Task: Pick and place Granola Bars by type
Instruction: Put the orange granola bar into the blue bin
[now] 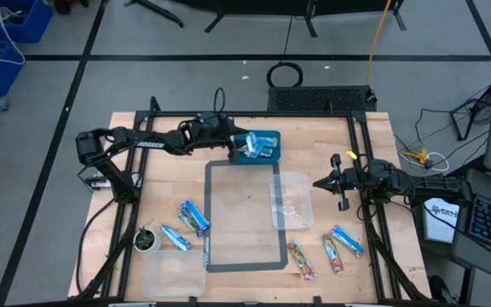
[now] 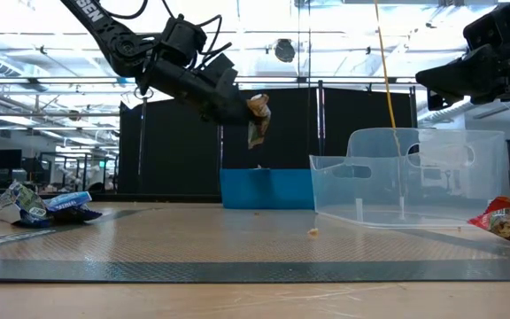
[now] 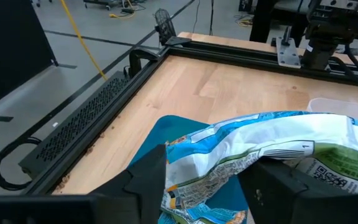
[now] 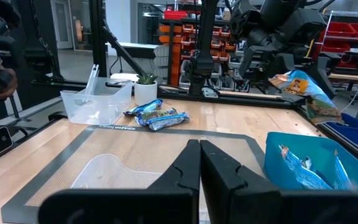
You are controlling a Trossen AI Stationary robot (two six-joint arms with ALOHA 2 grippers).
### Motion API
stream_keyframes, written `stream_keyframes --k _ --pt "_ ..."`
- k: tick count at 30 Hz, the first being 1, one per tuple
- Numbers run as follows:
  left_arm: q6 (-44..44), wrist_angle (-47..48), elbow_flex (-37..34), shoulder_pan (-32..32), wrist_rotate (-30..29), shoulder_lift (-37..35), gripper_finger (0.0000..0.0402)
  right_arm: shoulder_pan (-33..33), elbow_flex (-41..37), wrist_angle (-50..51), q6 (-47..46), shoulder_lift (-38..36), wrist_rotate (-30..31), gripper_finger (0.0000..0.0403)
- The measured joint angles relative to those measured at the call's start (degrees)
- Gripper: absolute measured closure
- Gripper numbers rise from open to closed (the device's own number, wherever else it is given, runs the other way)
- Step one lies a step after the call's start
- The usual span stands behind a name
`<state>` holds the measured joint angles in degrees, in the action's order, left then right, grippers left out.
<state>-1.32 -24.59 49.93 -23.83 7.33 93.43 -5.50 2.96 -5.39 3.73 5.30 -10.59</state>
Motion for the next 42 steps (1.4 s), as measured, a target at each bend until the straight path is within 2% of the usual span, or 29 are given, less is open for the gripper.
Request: stream_keyframes --k 19,22,25,28,31,35,42 --pt "2.7 3.7 0.8 0.0 0.2 0.0 0.0089 0.0 0.0 0.0 0.0 0.0 0.0 0.0399" --pt "3.0 9.6 3.6 -0.3 0.2 0.0 0.0073 0.0 0.0 0.0 0.0 0.0 0.0 0.0399" --pt "4.7 19.4 8.2 -1.2 -1.1 0.0 0.0062 0.0 0.0 0.0 0.0 0.0 0.0 0.0398" --pt "6.6 28.4 12.6 -2.3 -3.5 0.0 0.0058 0.0 0.0 0.0 0.0 0.0 0.0 0.0399" --pt "8.5 35.0 15.8 -3.6 -2.6 0.0 0.0057 0.0 0.0 0.0 0.0 0.0 0.0 0.0398" --pt "12.2 39.5 17.4 -4.6 0.6 -0.1 0.0057 0.0 0.0 0.0 0.0 0.0 0.0 0.0399" --pt "16.5 42.3 17.2 -4.2 1.4 2.9 0.0057 0.0 0.0 0.0 0.0 0.0 0.0 0.0398"
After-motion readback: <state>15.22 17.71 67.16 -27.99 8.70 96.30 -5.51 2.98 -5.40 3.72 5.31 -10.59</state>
